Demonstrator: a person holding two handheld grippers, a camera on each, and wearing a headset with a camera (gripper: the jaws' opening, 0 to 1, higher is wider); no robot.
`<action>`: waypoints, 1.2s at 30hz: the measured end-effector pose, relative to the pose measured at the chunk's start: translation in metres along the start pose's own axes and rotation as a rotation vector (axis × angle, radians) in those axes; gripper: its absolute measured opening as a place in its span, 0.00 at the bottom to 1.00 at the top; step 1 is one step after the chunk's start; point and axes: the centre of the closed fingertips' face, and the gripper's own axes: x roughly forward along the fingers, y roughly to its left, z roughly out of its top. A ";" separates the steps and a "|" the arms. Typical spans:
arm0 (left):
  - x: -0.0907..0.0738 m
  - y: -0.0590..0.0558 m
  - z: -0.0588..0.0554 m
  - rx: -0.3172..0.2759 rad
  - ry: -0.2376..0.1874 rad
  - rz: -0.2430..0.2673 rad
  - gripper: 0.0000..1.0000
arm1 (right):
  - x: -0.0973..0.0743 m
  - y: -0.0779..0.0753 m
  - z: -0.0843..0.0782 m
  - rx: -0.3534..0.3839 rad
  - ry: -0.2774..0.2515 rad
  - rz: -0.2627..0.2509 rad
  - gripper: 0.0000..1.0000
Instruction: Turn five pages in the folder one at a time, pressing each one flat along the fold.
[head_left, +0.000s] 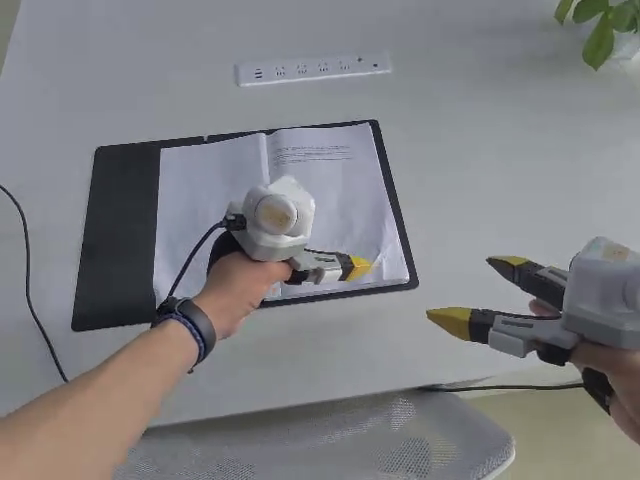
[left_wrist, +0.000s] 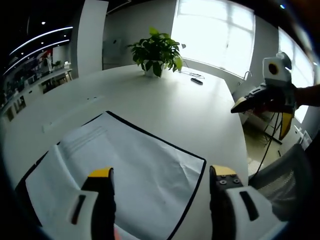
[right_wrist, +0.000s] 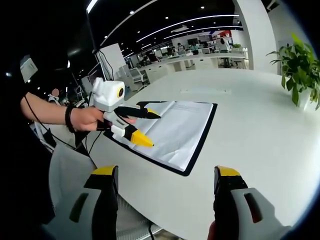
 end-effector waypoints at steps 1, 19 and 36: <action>0.004 -0.001 -0.001 -0.005 0.003 0.003 0.78 | 0.000 0.000 0.001 -0.001 -0.002 0.000 0.78; 0.056 -0.007 -0.032 0.034 0.088 0.047 0.73 | 0.004 -0.011 -0.001 0.019 0.004 0.003 0.75; 0.056 0.007 -0.036 0.088 0.084 0.089 0.63 | 0.041 -0.025 0.007 0.032 -0.013 0.058 0.69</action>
